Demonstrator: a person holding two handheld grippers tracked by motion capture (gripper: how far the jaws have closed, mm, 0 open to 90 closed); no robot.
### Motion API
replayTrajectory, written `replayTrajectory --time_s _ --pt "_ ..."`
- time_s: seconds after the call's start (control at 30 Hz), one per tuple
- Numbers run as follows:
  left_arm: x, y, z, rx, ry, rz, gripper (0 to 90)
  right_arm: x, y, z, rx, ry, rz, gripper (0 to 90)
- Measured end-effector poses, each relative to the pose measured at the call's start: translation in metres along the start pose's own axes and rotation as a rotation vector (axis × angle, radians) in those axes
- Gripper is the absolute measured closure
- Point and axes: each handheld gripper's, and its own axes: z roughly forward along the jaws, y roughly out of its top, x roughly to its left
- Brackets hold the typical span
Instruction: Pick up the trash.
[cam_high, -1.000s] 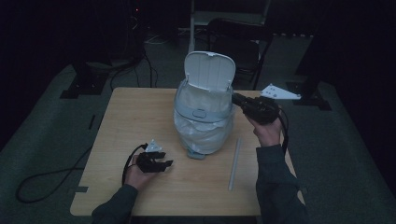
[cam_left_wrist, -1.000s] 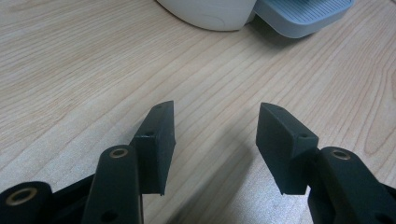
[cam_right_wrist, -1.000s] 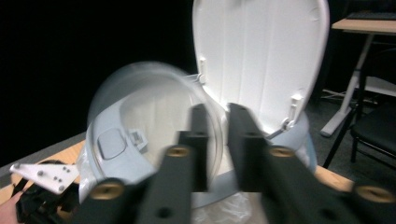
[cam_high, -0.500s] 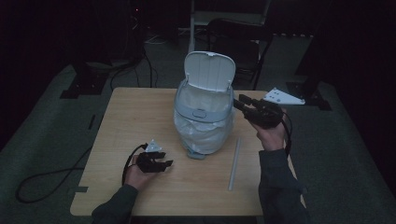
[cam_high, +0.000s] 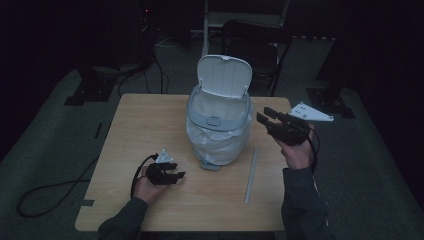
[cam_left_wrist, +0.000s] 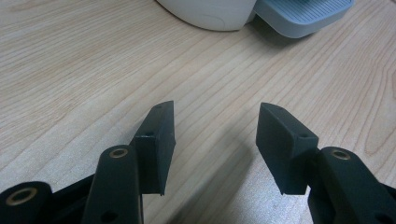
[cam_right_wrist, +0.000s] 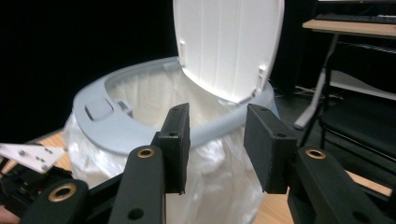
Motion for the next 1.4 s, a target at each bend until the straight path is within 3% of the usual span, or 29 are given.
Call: replayTrajectory --time_s 0.3,0.63,1.1,1.4 --pt "-0.001 0.000 0.000 0.001 0.001 0.001 48.3 0.001 -0.017 -0.008 0.032 -0.043 -0.009 57.7" --pt "-0.001 0.000 0.000 0.005 -0.007 0.000 48.7 0.000 -0.042 -0.009 0.072 -0.063 0.015 57.0" --pt "0.000 0.000 0.000 0.000 -0.010 -0.001 48.8 0.002 -0.069 -0.011 0.138 -0.077 0.018 52.8" --pt "0.000 0.000 0.000 0.000 -0.010 0.000 48.8 0.003 -0.088 -0.011 0.164 -0.071 0.048 52.0"
